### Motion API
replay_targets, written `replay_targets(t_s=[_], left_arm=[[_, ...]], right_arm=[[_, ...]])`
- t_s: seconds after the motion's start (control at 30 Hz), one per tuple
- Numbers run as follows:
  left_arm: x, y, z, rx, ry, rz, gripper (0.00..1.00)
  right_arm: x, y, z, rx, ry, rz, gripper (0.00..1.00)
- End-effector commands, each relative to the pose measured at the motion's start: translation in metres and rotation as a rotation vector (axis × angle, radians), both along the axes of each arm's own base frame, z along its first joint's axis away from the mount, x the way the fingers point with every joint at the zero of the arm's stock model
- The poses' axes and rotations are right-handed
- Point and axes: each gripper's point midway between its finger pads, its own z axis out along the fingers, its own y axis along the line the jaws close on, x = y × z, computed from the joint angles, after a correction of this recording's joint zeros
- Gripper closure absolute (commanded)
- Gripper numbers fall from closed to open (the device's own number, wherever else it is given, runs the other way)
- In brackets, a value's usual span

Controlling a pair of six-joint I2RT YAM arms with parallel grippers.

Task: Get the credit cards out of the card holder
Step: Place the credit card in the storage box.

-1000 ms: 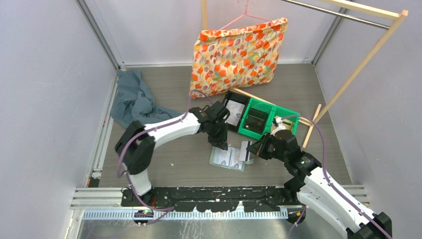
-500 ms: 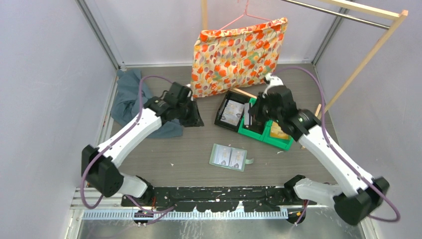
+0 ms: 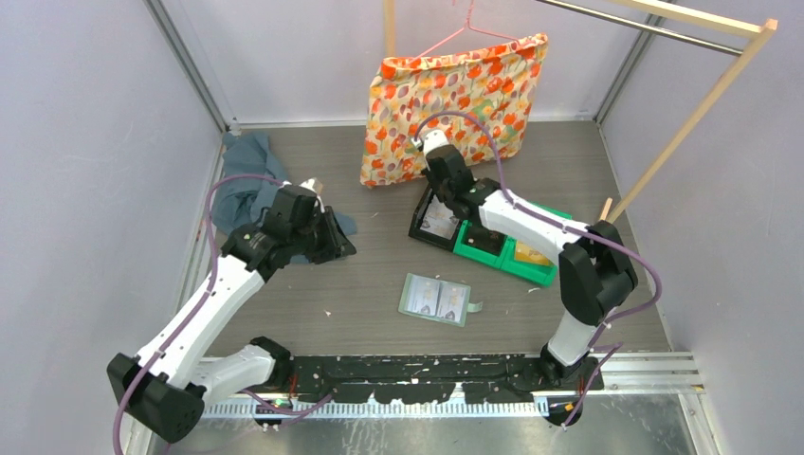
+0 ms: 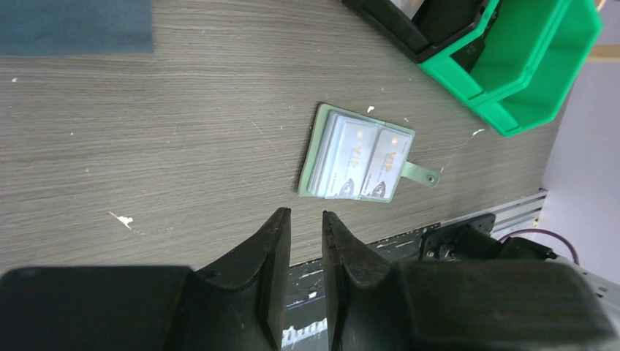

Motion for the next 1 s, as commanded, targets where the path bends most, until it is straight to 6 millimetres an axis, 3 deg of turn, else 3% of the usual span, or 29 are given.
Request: replay_targets(t_s=[0.0, 0.17, 0.4, 0.7, 0.8, 0.87, 0.97], left_arm=[[0.0, 0.009, 0.009, -0.015, -0.048, 0.035, 0.75], [0.0, 0.01, 0.011, -0.044, -0.083, 0.044, 0.75], [0.004, 0.011, 0.007, -0.042, -0.078, 0.038, 0.75], [0.007, 0.006, -0.006, -0.047, -0.044, 0.026, 0.75], [0.006, 0.005, -0.008, -0.056, -0.043, 0.024, 0.75], [0.007, 0.004, -0.009, -0.057, -0.047, 0.012, 0.75], [0.009, 0.001, -0.013, -0.053, -0.037, 0.001, 0.75]], right_arm=[[0.02, 0.012, 0.011, -0.074, -0.171, 0.085, 0.99], [0.019, 0.009, -0.03, -0.17, -0.105, 0.099, 0.99], [0.0, 0.006, -0.066, -0.237, -0.027, 0.143, 0.99], [-0.019, 0.006, -0.09, -0.292, 0.015, 0.145, 0.99], [-0.027, 0.007, -0.095, -0.309, 0.052, 0.137, 0.77], [-0.032, 0.013, -0.09, -0.262, 0.056, 0.14, 0.56], [-0.036, 0.021, -0.071, -0.187, 0.07, 0.151, 0.53]])
